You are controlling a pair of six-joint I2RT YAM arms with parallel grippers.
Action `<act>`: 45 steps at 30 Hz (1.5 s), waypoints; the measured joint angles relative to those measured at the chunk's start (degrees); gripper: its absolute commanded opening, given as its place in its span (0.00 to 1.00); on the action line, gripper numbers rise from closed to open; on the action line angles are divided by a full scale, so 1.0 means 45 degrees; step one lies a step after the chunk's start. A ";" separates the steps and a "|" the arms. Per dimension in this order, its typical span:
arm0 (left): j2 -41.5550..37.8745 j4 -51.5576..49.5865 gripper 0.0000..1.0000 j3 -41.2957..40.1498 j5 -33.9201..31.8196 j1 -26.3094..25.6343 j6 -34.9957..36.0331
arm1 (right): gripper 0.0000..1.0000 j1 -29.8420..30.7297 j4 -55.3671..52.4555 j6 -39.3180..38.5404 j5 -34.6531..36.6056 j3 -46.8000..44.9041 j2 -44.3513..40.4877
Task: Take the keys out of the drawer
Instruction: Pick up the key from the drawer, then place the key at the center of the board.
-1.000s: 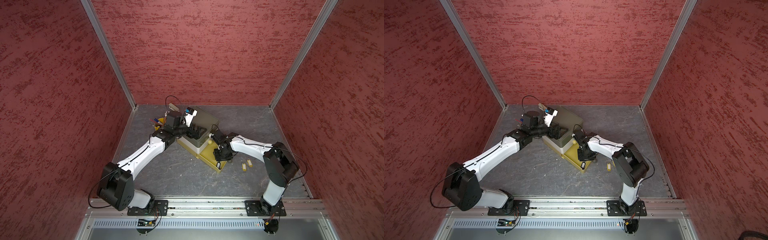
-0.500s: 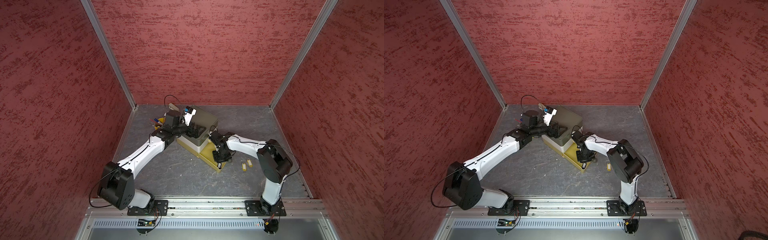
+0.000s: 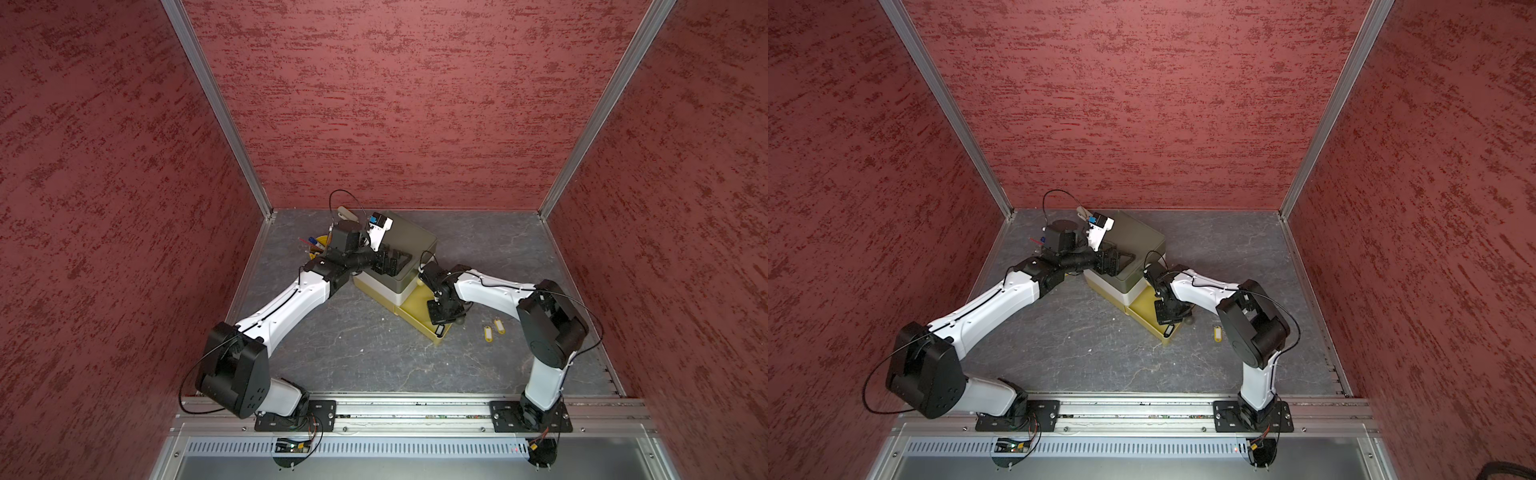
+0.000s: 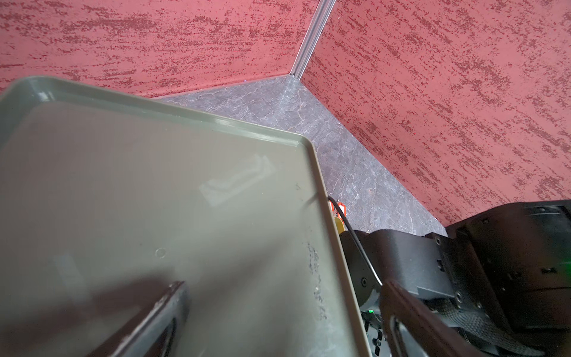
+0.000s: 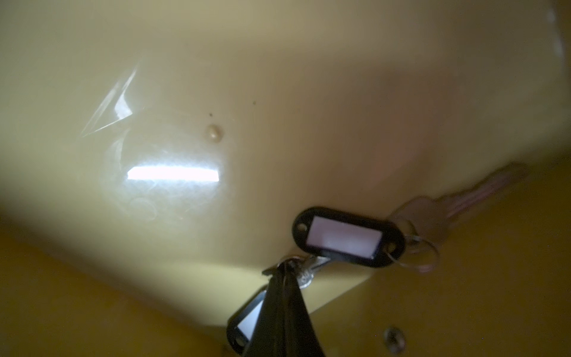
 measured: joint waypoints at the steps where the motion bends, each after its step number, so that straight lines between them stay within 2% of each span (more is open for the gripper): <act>1: -0.0005 -0.0010 1.00 0.0000 0.0000 0.0000 0.0000 | 0.00 0.0000 -0.0015 0.0010 0.0058 -0.0024 -0.0097; 9: -0.0029 0.0019 1.00 -0.0044 -0.0015 0.0000 -0.0092 | 0.00 -0.0053 -0.0029 0.0039 0.0355 0.0044 -0.1496; 24: -0.0073 0.0107 1.00 -0.0097 -0.0141 -0.0015 -0.0233 | 0.00 -0.0782 -0.0821 0.0024 0.0714 0.1617 -0.2574; 33: -0.0083 0.0131 1.00 -0.0087 -0.0165 -0.0039 -0.0253 | 0.00 -0.2040 -0.2050 0.0126 0.1171 0.2501 -0.3900; 45: 0.0034 -0.0024 1.00 0.0126 -0.0500 -0.0233 -0.0413 | 0.00 -0.4707 -0.2448 0.0447 0.1530 0.2341 -0.5183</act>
